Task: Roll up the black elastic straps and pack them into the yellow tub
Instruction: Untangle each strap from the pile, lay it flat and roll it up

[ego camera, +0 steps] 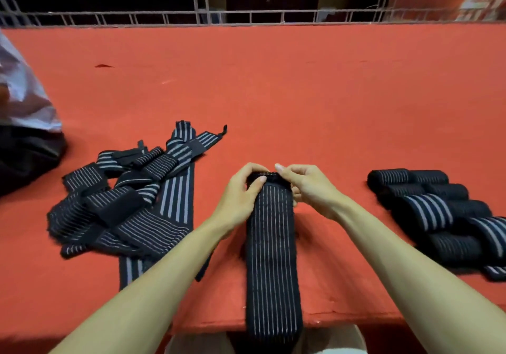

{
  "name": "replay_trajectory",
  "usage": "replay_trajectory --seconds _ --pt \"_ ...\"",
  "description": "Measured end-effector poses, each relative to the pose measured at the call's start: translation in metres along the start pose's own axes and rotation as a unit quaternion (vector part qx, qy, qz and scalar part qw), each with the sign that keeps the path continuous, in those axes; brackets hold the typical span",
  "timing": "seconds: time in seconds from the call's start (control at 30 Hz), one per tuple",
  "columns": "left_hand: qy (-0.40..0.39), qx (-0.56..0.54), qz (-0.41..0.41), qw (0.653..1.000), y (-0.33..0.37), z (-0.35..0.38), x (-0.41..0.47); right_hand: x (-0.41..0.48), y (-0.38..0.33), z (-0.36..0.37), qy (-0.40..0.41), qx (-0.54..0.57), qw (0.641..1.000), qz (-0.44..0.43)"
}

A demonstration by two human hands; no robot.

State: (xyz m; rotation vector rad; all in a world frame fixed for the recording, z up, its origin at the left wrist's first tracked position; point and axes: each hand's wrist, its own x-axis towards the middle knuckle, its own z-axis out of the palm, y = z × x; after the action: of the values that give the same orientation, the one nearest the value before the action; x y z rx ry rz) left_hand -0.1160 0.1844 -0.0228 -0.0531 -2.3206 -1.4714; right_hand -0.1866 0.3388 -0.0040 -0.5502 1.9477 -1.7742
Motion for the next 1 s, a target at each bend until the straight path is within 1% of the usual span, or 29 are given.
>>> replay_trajectory --seconds 0.17,0.23,0.3,0.4,0.5,0.6,0.7,0.8,1.0 --pt "0.038 -0.021 -0.011 0.999 -0.046 0.026 0.010 0.029 0.048 0.000 0.076 0.034 0.996 0.011" --pt "0.040 -0.029 -0.020 0.999 -0.061 0.030 0.011 0.035 0.065 0.004 0.096 0.053 0.994 0.006" --pt "0.033 -0.060 -0.031 0.997 -0.067 0.030 0.009 0.034 0.075 0.007 0.106 0.074 0.992 -0.009" --pt "0.023 -0.129 -0.045 0.990 -0.072 0.030 0.008 0.036 0.084 0.005 0.115 0.069 0.990 -0.045" --pt "0.010 -0.153 -0.050 0.987 -0.076 0.031 0.009 0.038 0.086 0.004 0.118 0.044 0.990 -0.071" --pt "0.006 -0.187 -0.074 0.980 -0.075 0.032 0.011 0.039 0.086 0.002 0.120 0.055 0.988 -0.082" --pt "0.015 -0.189 -0.089 0.978 -0.071 0.033 0.010 0.037 0.084 0.003 0.118 0.062 0.987 -0.095" --pt "0.024 -0.183 -0.092 0.979 -0.069 0.033 0.008 0.036 0.083 0.006 0.121 0.046 0.985 -0.119" --pt "0.000 -0.193 -0.097 0.976 -0.072 0.032 0.003 0.033 0.081 0.008 0.129 0.052 0.982 -0.128"
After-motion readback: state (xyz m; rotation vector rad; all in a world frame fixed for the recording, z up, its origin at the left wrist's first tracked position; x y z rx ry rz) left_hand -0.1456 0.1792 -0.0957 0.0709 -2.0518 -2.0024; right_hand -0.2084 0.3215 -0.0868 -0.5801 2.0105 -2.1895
